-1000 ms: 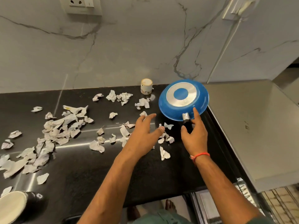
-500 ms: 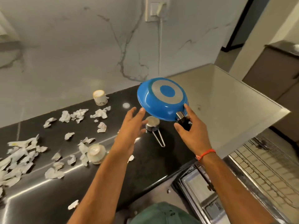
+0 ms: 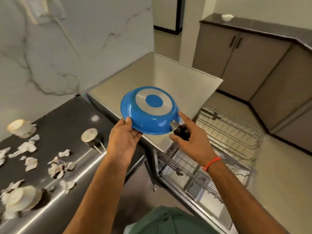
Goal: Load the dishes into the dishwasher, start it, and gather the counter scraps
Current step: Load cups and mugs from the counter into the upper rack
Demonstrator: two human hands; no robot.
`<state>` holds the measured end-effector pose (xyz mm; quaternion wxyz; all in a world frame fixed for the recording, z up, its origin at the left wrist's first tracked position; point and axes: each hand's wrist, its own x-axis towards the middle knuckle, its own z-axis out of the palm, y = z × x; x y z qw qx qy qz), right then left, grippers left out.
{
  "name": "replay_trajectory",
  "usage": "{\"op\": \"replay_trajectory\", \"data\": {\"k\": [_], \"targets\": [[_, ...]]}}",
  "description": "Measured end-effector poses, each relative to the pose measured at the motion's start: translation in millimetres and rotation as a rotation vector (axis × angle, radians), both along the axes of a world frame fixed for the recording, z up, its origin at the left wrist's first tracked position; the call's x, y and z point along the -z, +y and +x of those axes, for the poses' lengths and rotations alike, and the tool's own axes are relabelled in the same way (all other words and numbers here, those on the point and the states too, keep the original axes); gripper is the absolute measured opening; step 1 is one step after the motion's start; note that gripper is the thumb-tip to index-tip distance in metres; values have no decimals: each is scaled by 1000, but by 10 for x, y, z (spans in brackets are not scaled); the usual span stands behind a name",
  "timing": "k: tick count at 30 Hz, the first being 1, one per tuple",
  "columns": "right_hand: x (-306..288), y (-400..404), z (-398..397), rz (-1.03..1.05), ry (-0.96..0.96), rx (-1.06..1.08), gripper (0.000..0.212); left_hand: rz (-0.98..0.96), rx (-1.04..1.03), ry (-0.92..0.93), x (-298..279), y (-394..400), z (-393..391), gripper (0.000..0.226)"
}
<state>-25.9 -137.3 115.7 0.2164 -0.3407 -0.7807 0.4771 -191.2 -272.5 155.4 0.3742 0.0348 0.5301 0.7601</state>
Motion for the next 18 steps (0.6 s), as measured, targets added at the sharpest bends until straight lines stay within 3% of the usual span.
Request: {"op": "replay_trajectory", "data": {"k": [3,7,14,18], "targets": [[40,142,290,-39,-23,161,75,5,63,-17,19,245,159,23],[121,230,579,-47,-29,346,24,-12,250,1,58,534,282,26],[228,372,965,37,-117,606,22,-137,573,41,215,1048,325,21],[267,452,1222,107,-198,749,35,-225,637,47,351,1331,318,12]]}}
